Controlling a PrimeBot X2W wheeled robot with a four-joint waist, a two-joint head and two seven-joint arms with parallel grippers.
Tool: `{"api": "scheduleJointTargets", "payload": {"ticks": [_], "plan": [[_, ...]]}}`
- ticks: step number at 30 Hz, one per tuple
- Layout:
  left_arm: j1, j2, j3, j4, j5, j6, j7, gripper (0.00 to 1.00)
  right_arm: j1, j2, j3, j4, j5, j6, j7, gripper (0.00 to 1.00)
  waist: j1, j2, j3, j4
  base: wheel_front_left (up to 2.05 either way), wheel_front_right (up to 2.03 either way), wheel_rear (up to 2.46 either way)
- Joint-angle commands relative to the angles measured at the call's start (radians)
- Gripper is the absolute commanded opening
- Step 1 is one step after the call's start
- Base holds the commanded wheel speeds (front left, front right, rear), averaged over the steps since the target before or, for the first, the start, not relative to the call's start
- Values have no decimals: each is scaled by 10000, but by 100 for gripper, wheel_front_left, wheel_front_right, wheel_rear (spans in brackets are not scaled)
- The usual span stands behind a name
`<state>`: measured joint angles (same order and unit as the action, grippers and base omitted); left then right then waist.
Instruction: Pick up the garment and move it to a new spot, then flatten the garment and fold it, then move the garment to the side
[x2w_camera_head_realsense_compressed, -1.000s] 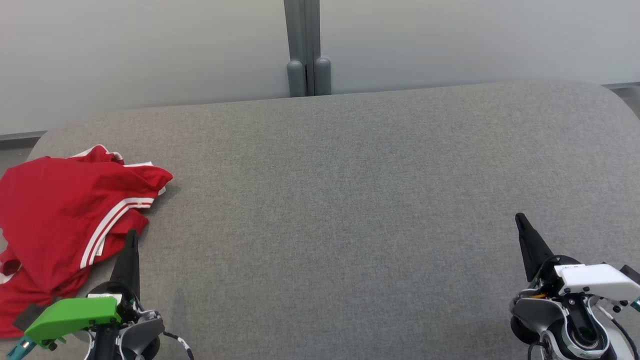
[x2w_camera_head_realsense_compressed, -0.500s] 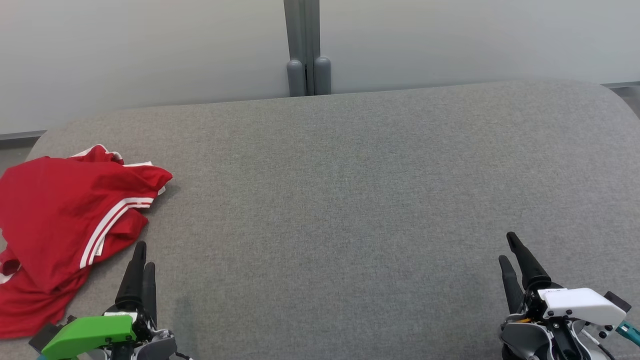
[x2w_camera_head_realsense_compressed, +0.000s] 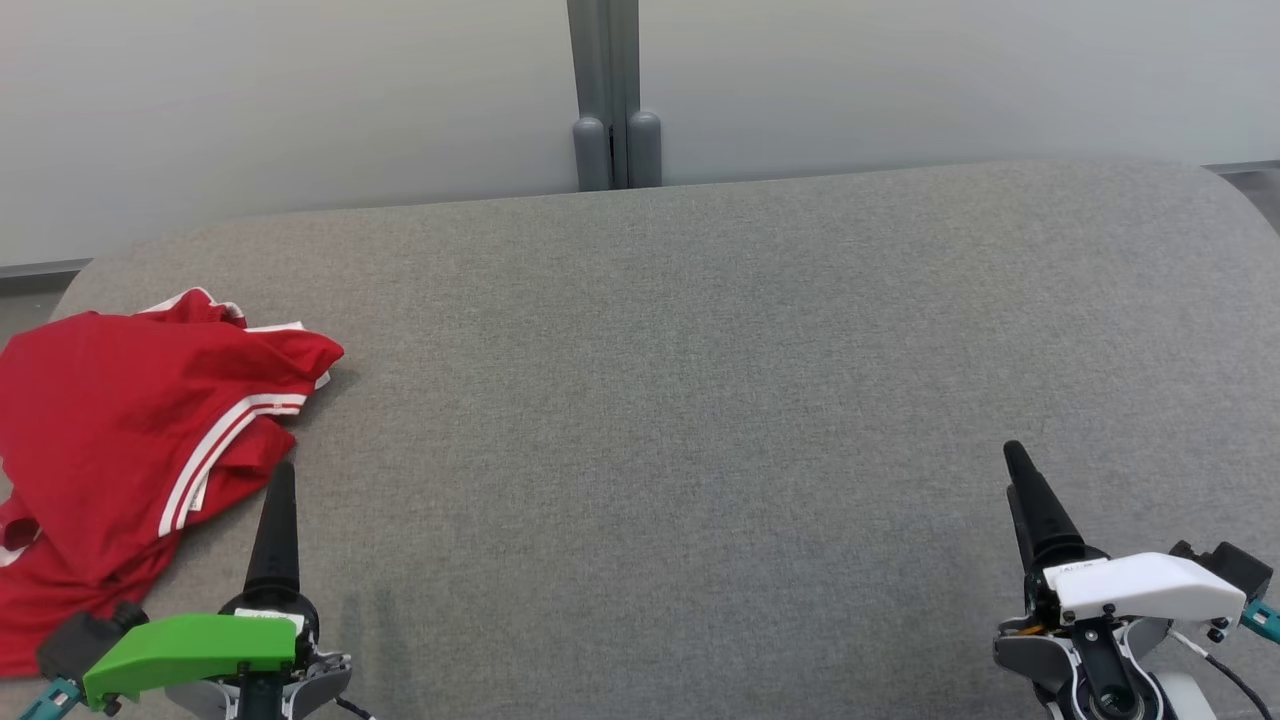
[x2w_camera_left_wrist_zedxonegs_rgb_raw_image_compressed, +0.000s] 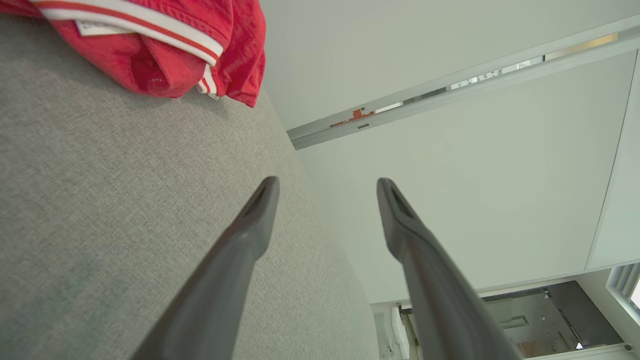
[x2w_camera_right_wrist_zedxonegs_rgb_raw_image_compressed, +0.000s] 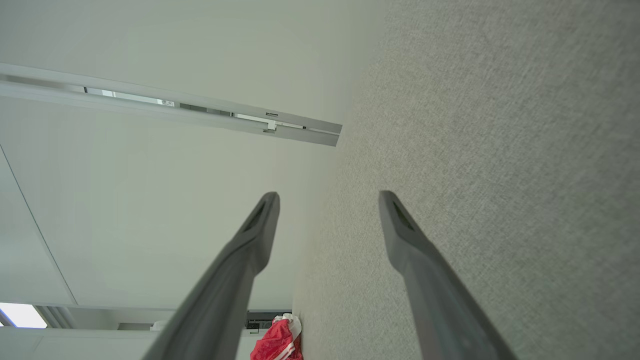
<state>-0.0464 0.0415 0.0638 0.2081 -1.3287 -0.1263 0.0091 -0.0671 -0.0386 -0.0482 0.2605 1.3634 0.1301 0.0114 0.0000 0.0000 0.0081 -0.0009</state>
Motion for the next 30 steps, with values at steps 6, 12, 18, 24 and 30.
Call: {"api": "scheduleJointTargets", "payload": {"ticks": [6,12,18,24,30], "plan": [[-98,39,-7,-538,1836,-25,-309,100,-330,-65,518,-448,-1975,3,-326,100,0,0,5,-5,0,0,0],[-91,44,-137,-811,3071,-28,-531,100,-370,-70,726,-693,-3515,3,-550,100,0,0,12,-8,0,0,0],[-5,51,-274,-977,4114,-22,-742,100,-340,-77,933,-673,-4737,4,-759,100,0,0,21,-10,0,0,0],[73,58,-488,-980,5197,-28,-944,100,-375,-83,1101,-782,-5705,4,-963,100,0,0,43,-24,0,0,0],[122,65,-556,-1146,6041,11,-1125,100,-368,-90,1303,-866,-6642,5,-1148,100,0,0,46,-32,0,0,0]]}}
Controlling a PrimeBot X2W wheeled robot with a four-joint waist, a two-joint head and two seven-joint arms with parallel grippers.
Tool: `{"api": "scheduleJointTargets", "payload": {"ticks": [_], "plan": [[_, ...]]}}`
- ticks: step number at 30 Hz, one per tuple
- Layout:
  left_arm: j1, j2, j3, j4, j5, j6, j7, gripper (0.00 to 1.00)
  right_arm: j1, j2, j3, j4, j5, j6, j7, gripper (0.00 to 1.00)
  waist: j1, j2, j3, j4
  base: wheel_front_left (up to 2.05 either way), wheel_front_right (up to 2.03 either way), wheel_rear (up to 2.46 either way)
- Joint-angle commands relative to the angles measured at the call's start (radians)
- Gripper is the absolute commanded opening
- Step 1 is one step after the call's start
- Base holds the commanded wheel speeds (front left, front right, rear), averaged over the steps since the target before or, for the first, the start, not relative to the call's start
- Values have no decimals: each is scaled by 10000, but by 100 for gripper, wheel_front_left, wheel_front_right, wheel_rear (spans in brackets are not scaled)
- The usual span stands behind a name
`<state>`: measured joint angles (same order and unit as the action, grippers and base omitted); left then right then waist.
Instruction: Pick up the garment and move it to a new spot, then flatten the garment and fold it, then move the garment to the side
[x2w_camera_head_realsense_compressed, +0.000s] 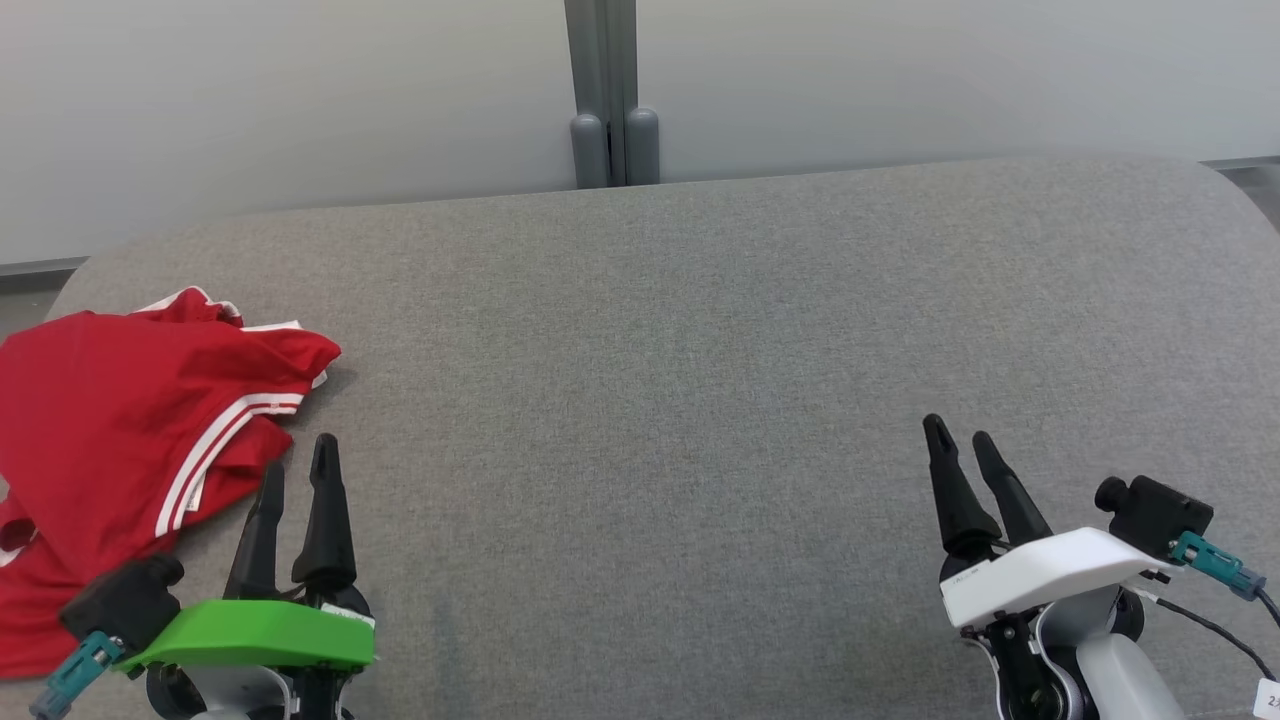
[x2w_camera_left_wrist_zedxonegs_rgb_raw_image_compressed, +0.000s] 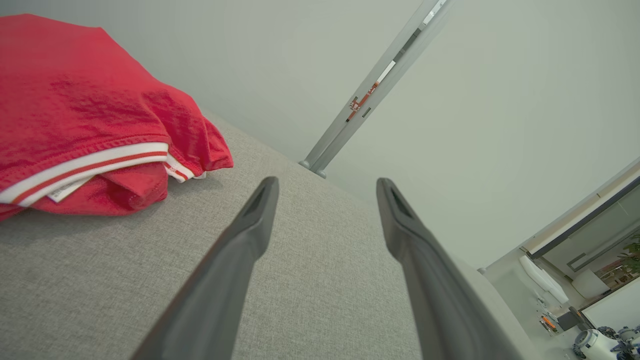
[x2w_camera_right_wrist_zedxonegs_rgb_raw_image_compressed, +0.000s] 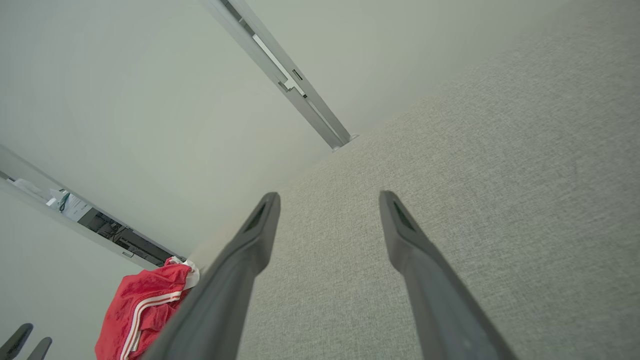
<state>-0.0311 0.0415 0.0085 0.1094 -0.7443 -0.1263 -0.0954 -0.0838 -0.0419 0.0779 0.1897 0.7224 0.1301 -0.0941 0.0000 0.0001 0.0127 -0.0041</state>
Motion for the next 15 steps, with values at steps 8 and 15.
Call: {"api": "scheduleJointTargets", "payload": {"ticks": [8,15], "plan": [[65,74,-187,-327,1219,37,-312,100,-187,-63,269,-241,-1295,5,-326,100,0,-1,-11,-2,0,0,0],[90,83,-246,-531,2082,109,-521,100,-225,-69,417,-200,-2191,5,-539,100,0,-1,-15,-15,0,0,0]]}}
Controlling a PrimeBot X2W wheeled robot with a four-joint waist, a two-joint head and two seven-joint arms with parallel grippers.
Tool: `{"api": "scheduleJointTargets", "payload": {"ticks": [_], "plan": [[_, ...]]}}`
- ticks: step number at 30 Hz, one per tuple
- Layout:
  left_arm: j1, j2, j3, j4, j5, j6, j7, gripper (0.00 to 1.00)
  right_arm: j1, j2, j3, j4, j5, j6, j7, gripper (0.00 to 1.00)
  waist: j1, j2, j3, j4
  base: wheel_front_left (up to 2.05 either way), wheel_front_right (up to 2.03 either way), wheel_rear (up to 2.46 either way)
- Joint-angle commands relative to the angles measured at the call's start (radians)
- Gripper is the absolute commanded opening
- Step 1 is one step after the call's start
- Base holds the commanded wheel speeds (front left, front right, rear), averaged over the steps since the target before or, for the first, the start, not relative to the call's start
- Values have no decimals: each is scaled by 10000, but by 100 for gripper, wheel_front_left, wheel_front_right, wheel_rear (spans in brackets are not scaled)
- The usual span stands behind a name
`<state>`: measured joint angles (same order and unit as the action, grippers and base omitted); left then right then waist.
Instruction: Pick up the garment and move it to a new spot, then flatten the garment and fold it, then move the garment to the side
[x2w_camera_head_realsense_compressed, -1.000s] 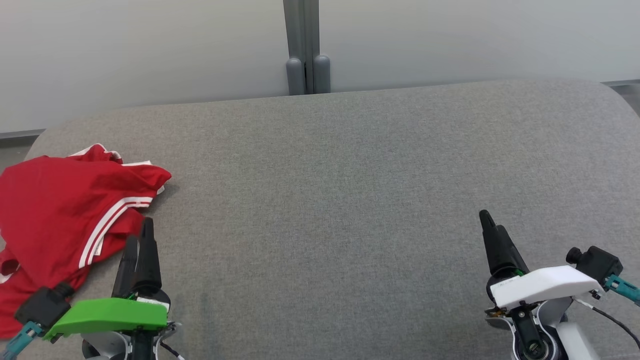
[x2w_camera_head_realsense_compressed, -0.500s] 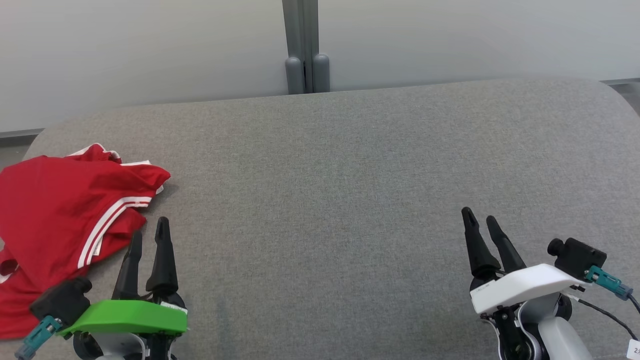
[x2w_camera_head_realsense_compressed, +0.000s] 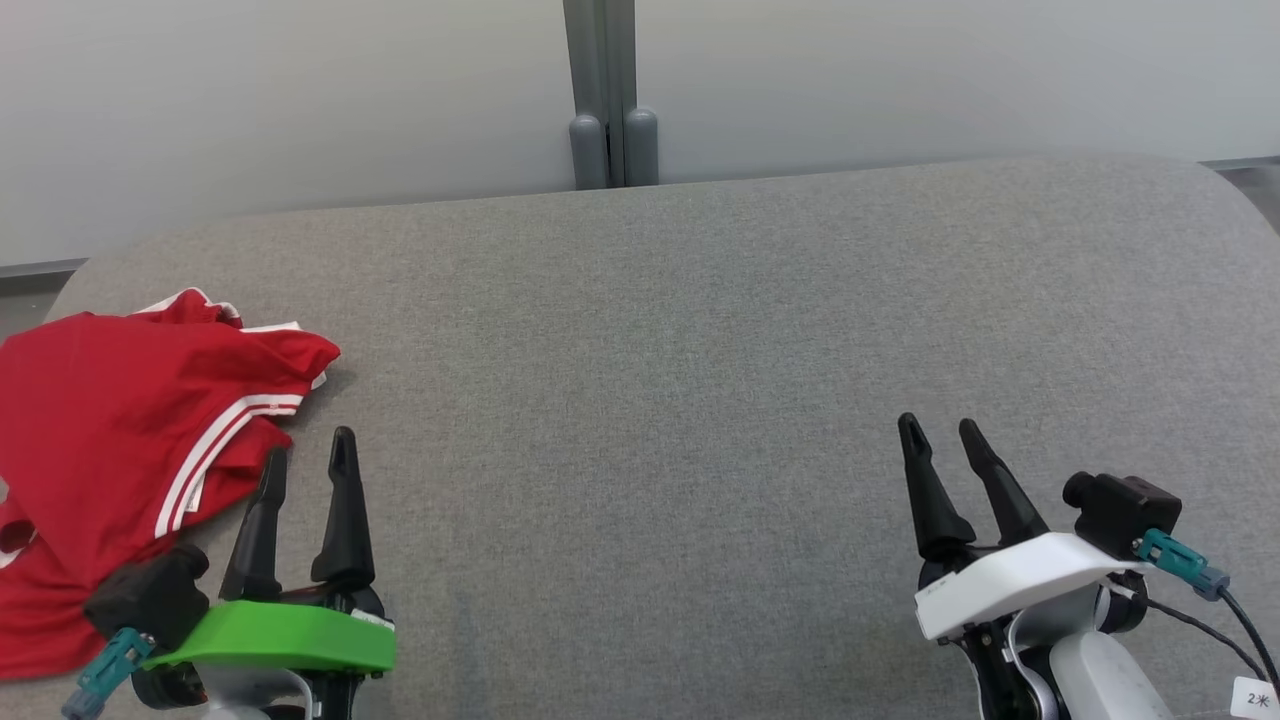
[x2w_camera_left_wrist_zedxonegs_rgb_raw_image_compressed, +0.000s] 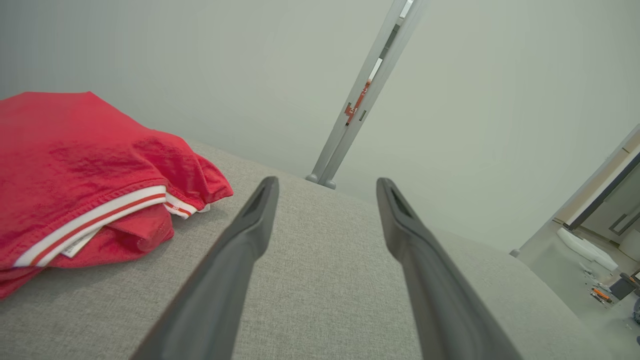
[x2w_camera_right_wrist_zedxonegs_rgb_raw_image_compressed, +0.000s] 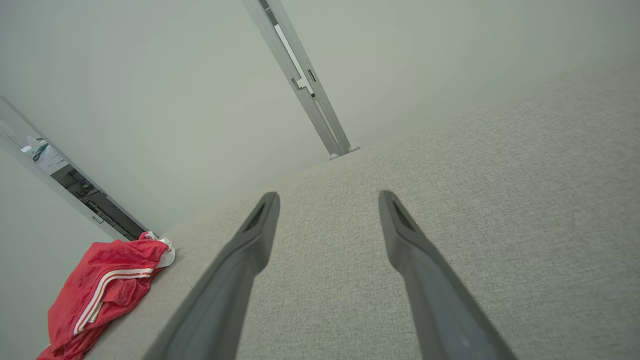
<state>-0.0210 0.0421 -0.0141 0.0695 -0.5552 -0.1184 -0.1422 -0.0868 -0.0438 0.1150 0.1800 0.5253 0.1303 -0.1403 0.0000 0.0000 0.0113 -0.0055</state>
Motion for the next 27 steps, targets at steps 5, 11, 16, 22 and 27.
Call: {"api": "scheduleJointTargets", "payload": {"ticks": [5,11,16,22,27], "plan": [[70,82,-89,-157,805,94,-195,100,-224,-54,206,-133,-777,4,-213,100,0,0,-15,-11,0,0,0],[167,87,-137,-74,1463,155,-333,100,-206,-60,340,-157,-1377,4,-358,100,0,0,-52,-15,0,0,0],[266,92,-168,3,1828,193,-459,100,-176,-63,244,-144,-1829,4,-476,100,0,0,-67,-3,0,0,0],[308,97,-246,257,2262,92,-580,100,-87,-65,-73,-12,-2245,5,-606,100,0,0,-58,26,0,0,0],[331,101,-285,340,2661,35,-690,100,-49,-68,-349,53,-2626,5,-708,100,0,0,-28,22,0,0,0]]}}
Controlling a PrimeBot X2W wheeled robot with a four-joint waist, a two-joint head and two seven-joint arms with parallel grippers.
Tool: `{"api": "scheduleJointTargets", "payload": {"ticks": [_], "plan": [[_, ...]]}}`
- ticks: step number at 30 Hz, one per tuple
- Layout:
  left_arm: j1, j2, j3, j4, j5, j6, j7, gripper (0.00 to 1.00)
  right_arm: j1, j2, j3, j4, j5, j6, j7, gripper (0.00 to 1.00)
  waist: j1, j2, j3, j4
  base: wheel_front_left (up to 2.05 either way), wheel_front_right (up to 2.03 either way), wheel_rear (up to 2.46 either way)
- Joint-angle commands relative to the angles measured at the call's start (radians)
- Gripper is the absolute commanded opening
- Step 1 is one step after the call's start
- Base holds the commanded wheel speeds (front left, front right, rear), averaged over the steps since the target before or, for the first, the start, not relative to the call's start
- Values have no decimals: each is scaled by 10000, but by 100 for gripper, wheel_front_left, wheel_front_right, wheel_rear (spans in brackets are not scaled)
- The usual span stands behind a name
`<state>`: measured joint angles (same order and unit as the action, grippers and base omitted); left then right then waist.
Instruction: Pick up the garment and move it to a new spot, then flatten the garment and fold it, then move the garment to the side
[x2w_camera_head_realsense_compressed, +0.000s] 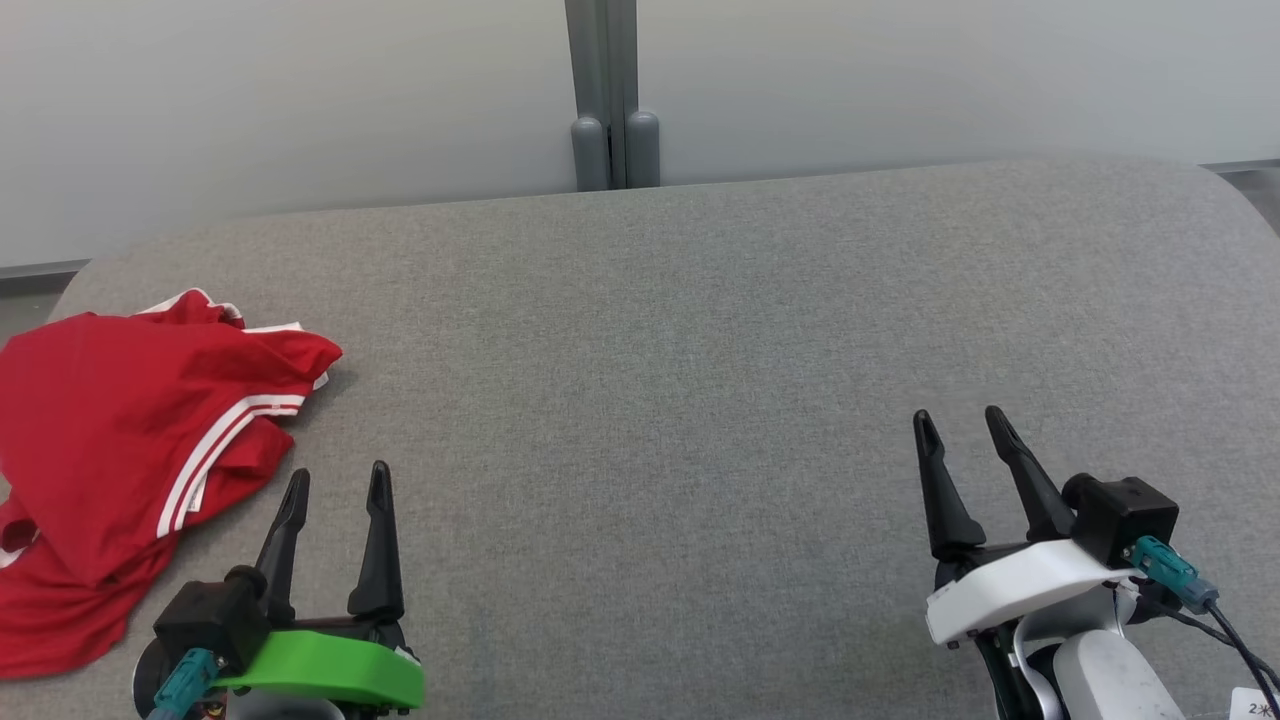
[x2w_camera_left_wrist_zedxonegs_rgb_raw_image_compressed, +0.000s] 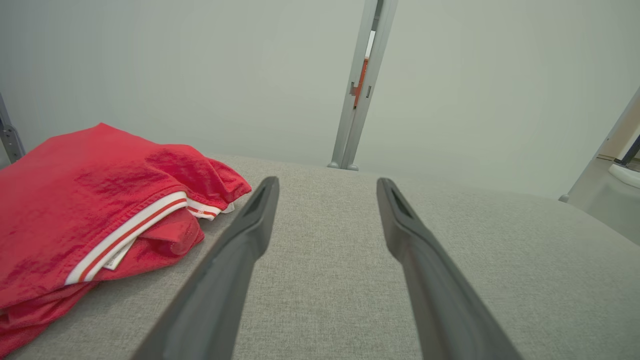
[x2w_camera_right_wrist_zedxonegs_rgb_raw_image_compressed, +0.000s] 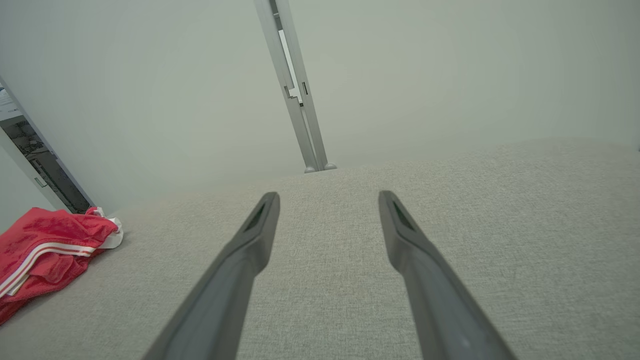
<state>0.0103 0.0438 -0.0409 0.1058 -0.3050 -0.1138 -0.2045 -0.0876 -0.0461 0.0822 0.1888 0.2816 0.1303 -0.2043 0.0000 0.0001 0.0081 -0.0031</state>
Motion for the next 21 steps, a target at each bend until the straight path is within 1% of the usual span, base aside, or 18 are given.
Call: {"api": "scheduleJointTargets", "payload": {"ticks": [1,10,12,21], "plan": [[31,85,-21,0,262,-30,-98,100,-33,-46,-82,-9,-277,5,-102,100,0,-1,11,-5,0,0,0],[97,89,14,209,890,-95,-267,100,19,-52,-206,169,-1040,5,-283,100,0,-1,34,-34,0,0,0],[114,92,72,300,806,-90,-317,100,32,-50,-140,202,-1256,6,-317,100,0,-1,36,-42,0,0,0],[75,94,78,306,1254,-114,-470,100,57,-54,102,212,-2026,5,-473,100,0,-1,71,-80,0,0,0]]}}
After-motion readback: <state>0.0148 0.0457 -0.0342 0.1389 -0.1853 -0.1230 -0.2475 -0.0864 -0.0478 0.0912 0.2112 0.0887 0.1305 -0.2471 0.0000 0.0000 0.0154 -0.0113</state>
